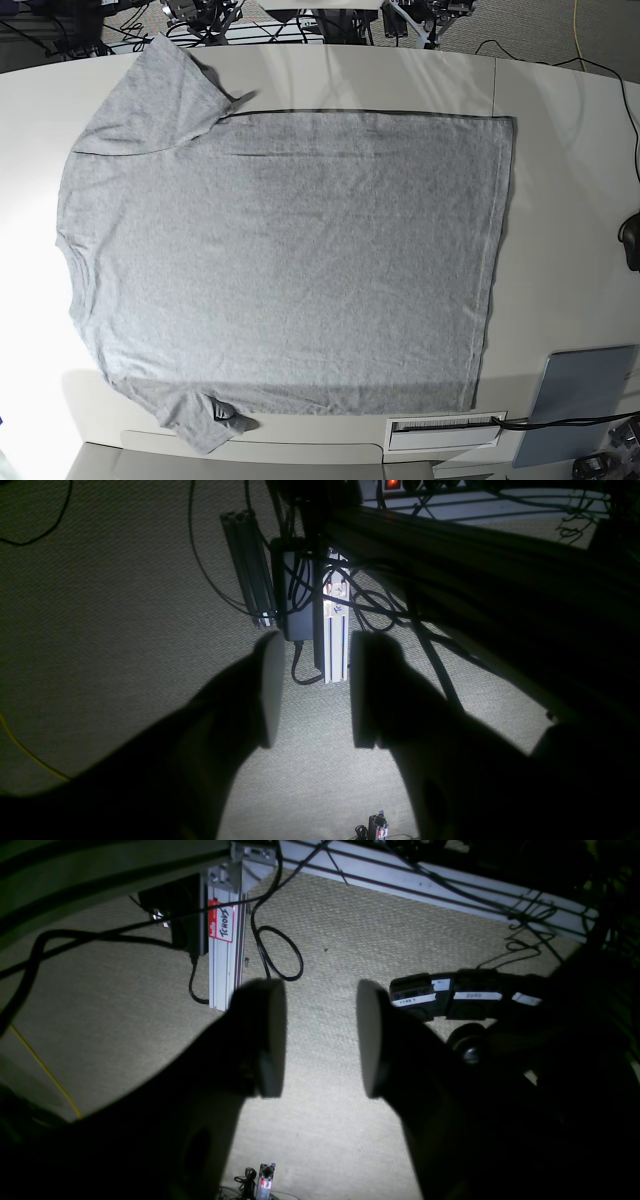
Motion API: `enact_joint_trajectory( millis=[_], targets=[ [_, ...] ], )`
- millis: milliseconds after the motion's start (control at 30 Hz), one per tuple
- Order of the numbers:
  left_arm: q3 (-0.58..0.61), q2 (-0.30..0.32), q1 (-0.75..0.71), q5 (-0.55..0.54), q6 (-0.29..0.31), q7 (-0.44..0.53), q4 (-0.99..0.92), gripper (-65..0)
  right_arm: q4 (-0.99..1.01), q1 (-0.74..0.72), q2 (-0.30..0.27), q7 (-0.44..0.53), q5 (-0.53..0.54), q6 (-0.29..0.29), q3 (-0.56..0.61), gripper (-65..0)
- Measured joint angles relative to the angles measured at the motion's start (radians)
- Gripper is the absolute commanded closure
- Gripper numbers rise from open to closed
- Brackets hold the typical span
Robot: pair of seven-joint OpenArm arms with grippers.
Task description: Fold the T-shirt properly
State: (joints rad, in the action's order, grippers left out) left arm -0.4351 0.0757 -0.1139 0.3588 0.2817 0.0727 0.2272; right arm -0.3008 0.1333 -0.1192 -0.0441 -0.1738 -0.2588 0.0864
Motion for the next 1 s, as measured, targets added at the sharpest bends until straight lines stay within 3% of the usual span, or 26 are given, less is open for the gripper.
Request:
enact_joint_trajectory(
  millis=[1000],
  targets=[
    [0.000, 0.000, 0.000, 0.000, 0.000, 0.000, 0.000, -23.7, 0.000, 0.000, 0.000, 0.012, 0.000, 0.000, 0.000, -23.7]
  ],
)
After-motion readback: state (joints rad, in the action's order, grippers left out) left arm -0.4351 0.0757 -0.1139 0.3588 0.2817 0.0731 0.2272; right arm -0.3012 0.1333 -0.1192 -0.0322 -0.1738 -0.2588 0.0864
